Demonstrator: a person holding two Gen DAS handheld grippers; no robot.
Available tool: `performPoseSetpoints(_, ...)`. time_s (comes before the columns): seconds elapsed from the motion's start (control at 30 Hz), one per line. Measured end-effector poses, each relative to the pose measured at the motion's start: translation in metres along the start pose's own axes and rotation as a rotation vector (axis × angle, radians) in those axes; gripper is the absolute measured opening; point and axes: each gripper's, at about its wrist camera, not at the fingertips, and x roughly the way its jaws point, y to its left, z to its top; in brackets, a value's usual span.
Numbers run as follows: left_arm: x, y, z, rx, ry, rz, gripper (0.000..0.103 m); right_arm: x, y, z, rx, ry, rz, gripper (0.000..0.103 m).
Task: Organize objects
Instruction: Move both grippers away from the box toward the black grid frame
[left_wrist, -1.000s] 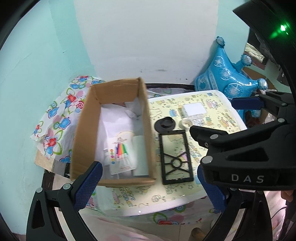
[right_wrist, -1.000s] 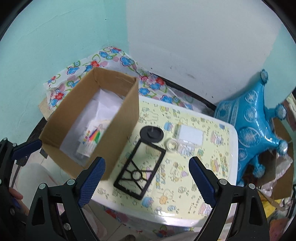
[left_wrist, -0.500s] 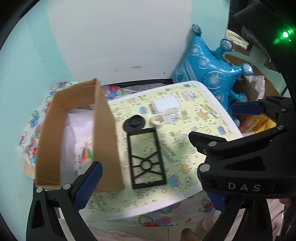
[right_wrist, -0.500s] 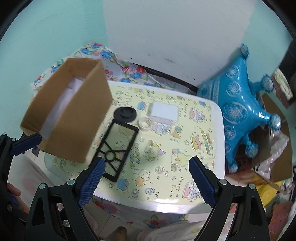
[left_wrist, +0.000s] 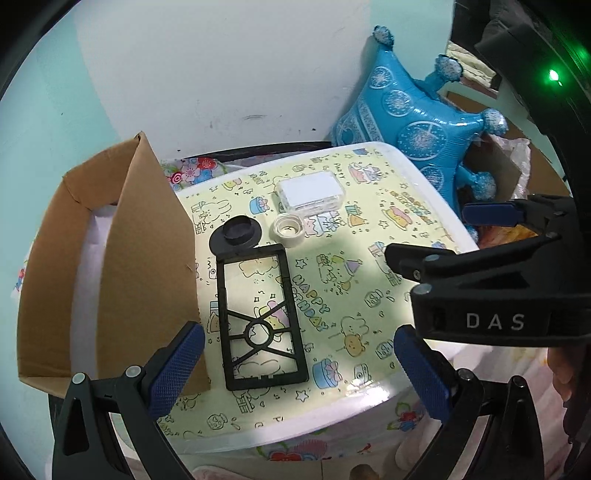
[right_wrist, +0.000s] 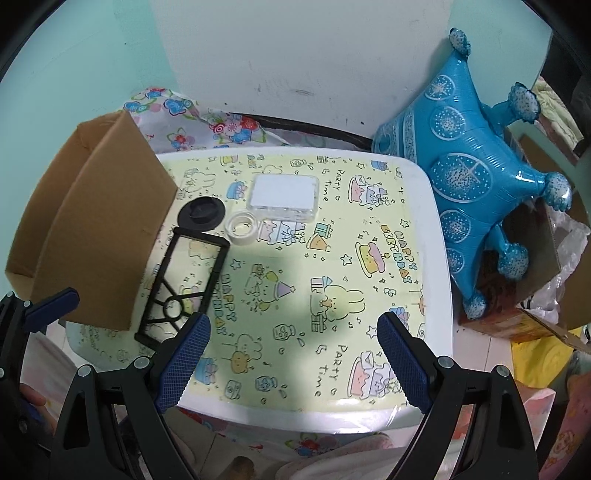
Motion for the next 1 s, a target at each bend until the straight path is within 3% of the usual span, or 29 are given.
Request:
performPoseSetpoints(0.23,0.024,0.007,-0.002,-0.120,0.000,0.039,0.103,0.022,-0.004,0.007,-0.052,-0.005,-0.006,0.093)
performPoseSetpoints(0.4,0.036,0.005,-0.006,-0.147,-0.028,0.150,0.103,0.040,-0.005,0.013,-0.093,0.008,0.007,0.093)
performPoseSetpoints(0.7,0.068,0.008,-0.016,-0.201,0.016,0.276,0.103,0.069,0.003,0.024,-0.149,0.042,0.045,0.093)
performPoseSetpoints(1.0,0.086,0.013,-0.021,-0.222,0.034,0.249,0.103,0.085,0.011,0.028,-0.169,0.067,0.047,0.093)
